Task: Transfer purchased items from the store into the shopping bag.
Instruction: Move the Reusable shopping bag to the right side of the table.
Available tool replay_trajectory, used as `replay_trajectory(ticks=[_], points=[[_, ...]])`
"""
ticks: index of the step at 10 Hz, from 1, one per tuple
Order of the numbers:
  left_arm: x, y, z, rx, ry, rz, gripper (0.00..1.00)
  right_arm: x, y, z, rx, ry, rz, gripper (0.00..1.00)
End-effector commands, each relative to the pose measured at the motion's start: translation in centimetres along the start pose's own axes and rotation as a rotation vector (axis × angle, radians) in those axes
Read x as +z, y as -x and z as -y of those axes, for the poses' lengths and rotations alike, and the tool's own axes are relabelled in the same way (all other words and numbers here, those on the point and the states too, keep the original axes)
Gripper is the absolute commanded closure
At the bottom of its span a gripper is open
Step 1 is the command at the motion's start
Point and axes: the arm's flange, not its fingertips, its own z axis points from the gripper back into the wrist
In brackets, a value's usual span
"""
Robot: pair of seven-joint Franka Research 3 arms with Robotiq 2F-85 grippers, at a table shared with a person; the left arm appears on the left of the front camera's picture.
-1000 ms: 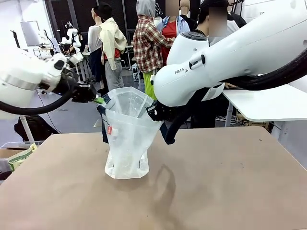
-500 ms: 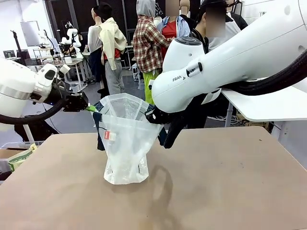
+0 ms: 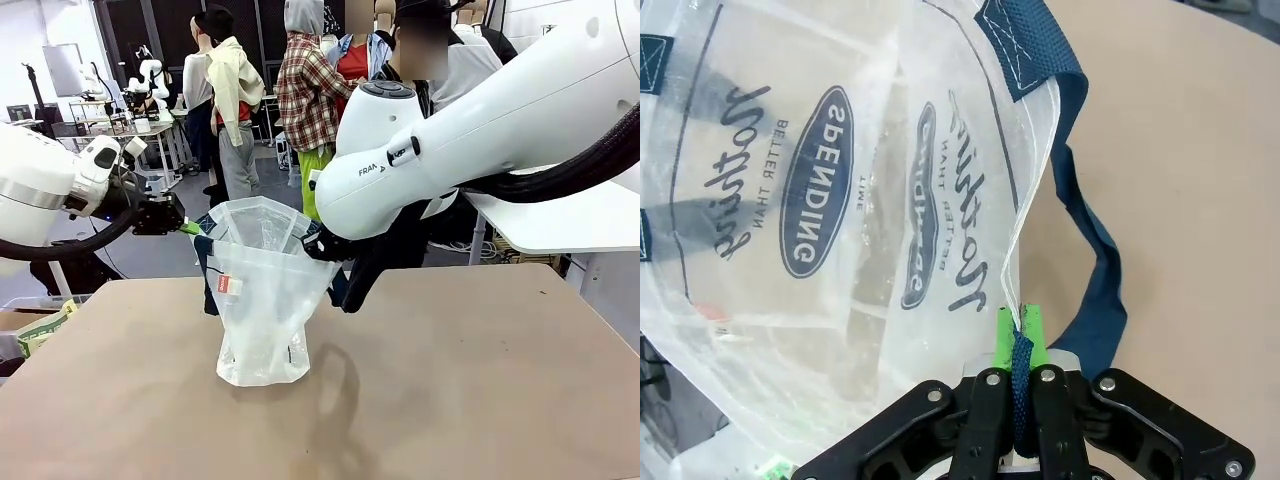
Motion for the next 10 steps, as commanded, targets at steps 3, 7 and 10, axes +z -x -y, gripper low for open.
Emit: replay_trajectory(ticks=[3, 7, 10], points=[[0.20, -0.09, 0.06, -0.002, -0.001, 0.004, 1.00, 0.16, 0.02, 0.15, -0.002, -0.014, -0.001, 1.00], [0.20, -0.09, 0.06, -0.002, -0.001, 0.004, 1.00, 0.16, 0.02, 0.15, -0.002, -0.014, -0.001, 1.00], [0.20, -0.09, 0.06, -0.002, -0.001, 0.004, 1.00, 0.16, 0.02, 0.15, -0.002, -0.014, -0.001, 1.00]])
